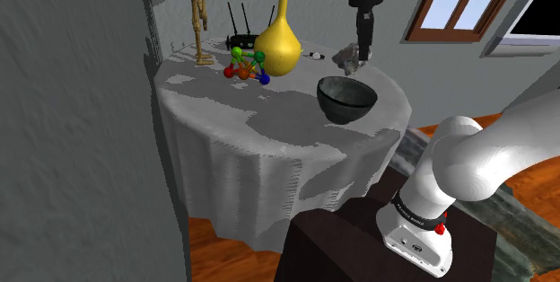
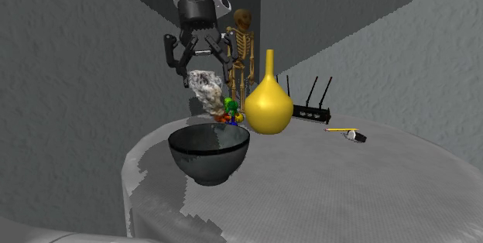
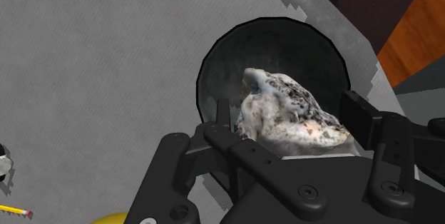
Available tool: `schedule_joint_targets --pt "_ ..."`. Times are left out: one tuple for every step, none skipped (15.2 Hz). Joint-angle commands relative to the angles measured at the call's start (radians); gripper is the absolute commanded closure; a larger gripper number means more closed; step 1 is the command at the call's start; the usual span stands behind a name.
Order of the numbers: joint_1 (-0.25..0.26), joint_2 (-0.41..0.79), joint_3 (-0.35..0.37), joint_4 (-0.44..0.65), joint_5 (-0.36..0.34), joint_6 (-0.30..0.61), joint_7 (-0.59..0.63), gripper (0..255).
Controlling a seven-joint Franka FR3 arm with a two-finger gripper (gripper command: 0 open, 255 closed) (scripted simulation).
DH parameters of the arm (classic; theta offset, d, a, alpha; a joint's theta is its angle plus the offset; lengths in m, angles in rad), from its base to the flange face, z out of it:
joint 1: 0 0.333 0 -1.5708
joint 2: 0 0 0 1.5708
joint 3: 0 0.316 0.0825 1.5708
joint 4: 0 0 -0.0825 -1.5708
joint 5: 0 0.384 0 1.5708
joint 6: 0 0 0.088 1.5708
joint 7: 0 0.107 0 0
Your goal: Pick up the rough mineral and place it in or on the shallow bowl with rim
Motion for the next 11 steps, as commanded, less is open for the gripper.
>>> schedule_joint_targets --pt "0.000 -0.008 -0.002 -0.033 0.000 0.026 0.003 255" --pt "0.000 -0.012 -0.003 -0.050 0.000 0.039 0.005 255" --pt "0.001 -0.016 -0.003 -0.067 0.000 0.051 0.007 255" --pt "0.001 -0.019 -0.004 -0.083 0.000 0.064 0.009 255" --pt "0.001 -0.023 -0.004 -0.099 0.001 0.076 0.011 255" --pt "0.001 -0.026 -0.005 -0.115 0.001 0.089 0.013 255" --pt "0.002 -0.031 -0.006 -0.142 0.001 0.110 0.016 255" --pt "0.002 -0.032 -0.006 -0.142 0.001 0.110 0.016 255" --pt "0.002 -0.031 -0.006 -0.142 0.001 0.110 0.016 255" --pt "0.002 -0.031 -0.006 -0.142 0.001 0.110 0.016 255" --pt "0.002 -0.031 -0.006 -0.142 0.001 0.110 0.016 255"
